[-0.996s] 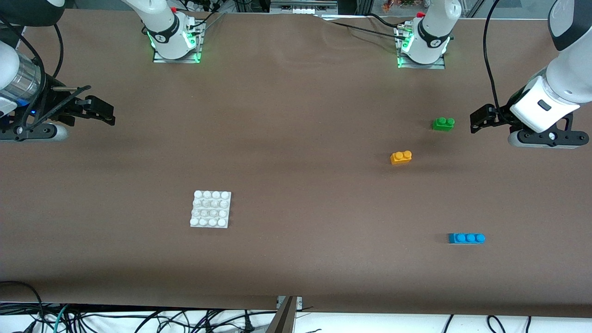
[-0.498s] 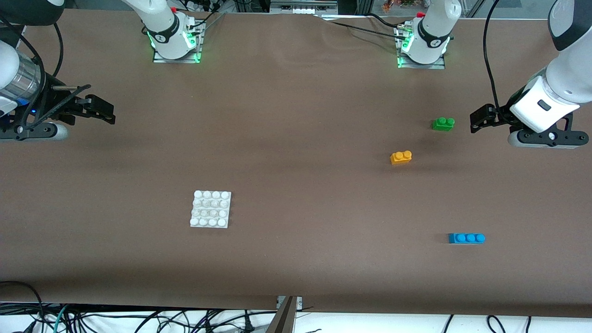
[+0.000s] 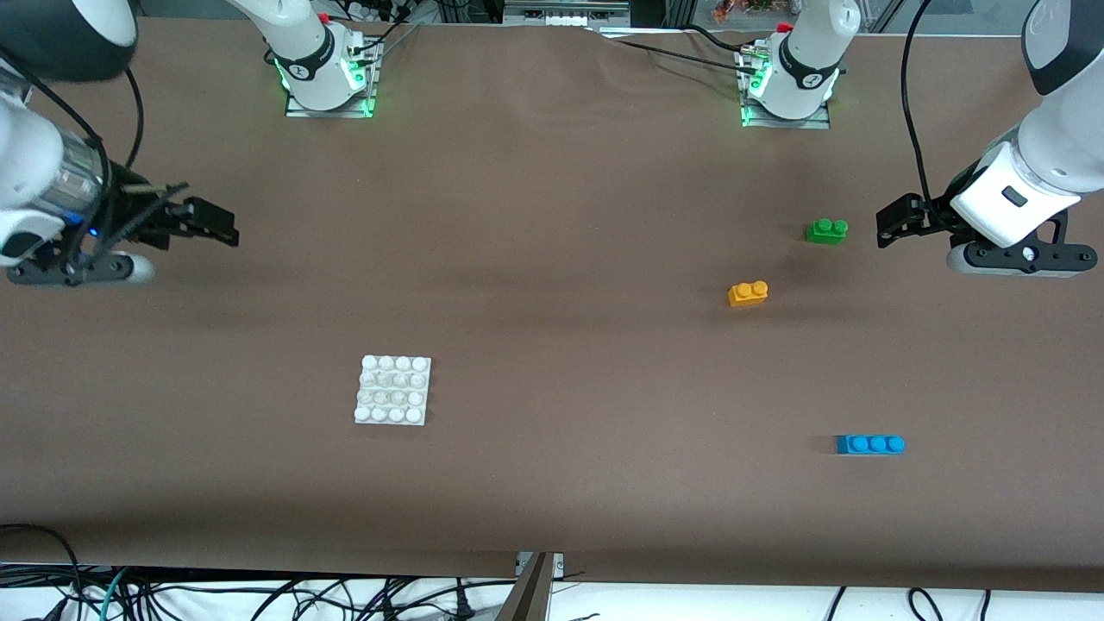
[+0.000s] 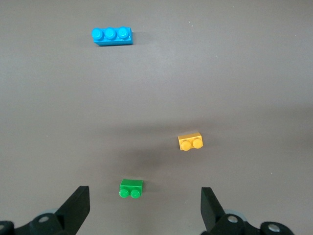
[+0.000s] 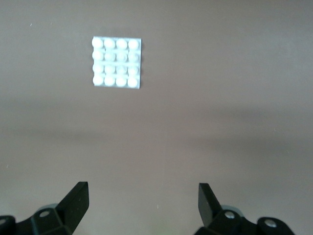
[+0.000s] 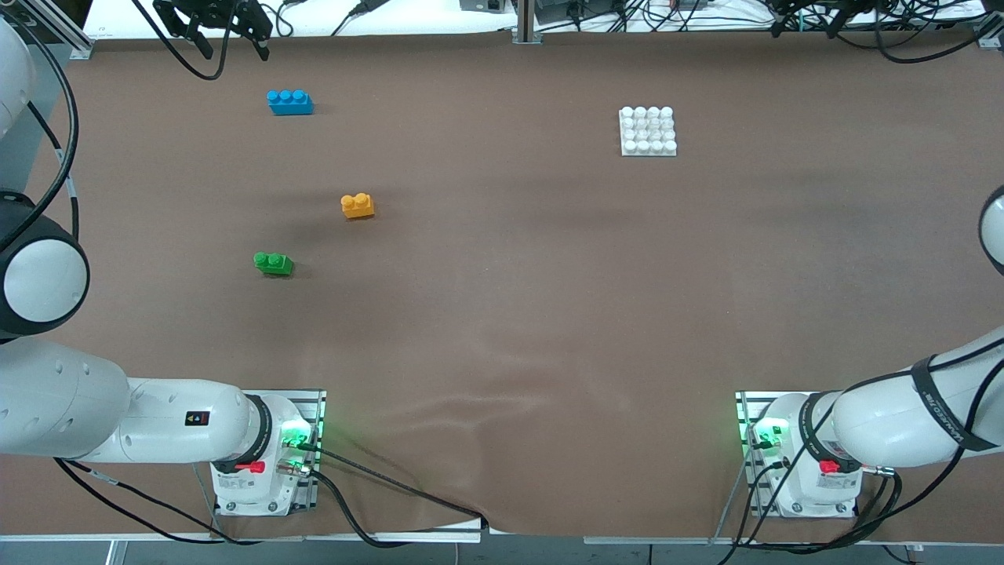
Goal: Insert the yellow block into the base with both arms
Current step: 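Reach the right gripper down to the white base plate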
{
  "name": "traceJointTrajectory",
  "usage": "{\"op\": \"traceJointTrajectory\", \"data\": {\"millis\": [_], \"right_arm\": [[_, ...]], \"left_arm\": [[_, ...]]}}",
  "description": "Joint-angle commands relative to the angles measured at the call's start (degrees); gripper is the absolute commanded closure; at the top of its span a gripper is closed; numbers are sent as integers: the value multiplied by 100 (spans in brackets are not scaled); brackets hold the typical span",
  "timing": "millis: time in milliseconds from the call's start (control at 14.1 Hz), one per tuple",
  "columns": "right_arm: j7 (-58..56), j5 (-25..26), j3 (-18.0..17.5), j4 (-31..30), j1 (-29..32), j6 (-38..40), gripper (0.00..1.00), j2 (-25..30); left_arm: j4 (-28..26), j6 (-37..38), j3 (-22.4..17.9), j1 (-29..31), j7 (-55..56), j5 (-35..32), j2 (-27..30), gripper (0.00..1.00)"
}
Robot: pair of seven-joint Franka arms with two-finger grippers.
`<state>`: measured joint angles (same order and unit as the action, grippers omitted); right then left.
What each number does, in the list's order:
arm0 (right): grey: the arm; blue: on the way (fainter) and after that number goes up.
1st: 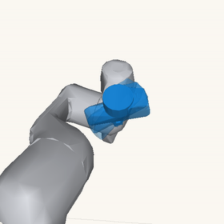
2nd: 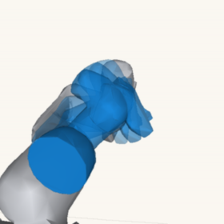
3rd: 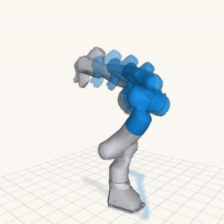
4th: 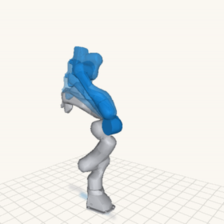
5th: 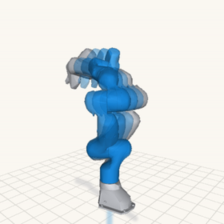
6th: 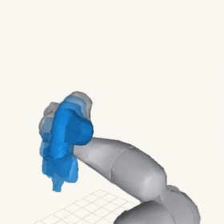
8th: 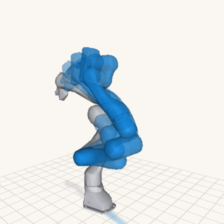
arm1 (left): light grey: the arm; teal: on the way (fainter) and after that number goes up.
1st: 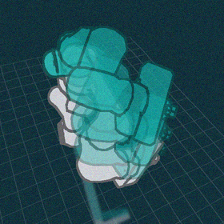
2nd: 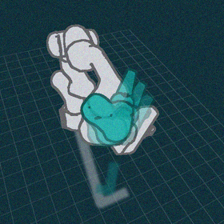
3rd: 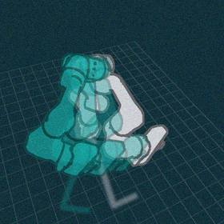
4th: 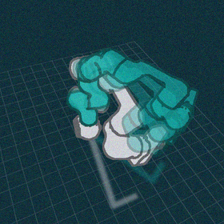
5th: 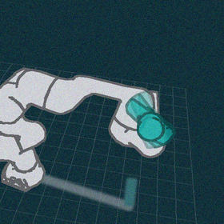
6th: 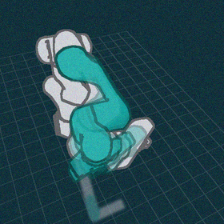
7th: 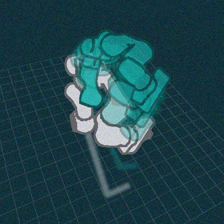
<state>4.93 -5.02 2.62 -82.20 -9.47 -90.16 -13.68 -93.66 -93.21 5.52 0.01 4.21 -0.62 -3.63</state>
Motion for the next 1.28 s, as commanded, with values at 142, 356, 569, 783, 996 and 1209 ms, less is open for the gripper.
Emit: {"op": "traceJointTrajectory", "data": {"millis": [142,356,569,783,996,1209], "right_arm": [[498,-96,2,72,-406,-1326,1,-1126],[885,-96,2,72,-661,-2055,1,-1644],[1256,-87,2,72,-802,-2846,2,-2233],[1318,-96,20,64,-794,-3489,2,-2656],[1379,-105,28,55,-697,-3815,2,-2920],[1721,-96,46,46,-679,-4123,3,-3175]], "left_arm": [[164,127,2,25,-87,133,-67,0],[155,136,2,25,-87,133,-67,0],[155,136,2,25,-87,133,-67,0],[164,136,2,25,-87,133,-67,0],[155,145,2,25,-87,141,-67,0],[155,171,2,25,-87,133,-67,0]]}}
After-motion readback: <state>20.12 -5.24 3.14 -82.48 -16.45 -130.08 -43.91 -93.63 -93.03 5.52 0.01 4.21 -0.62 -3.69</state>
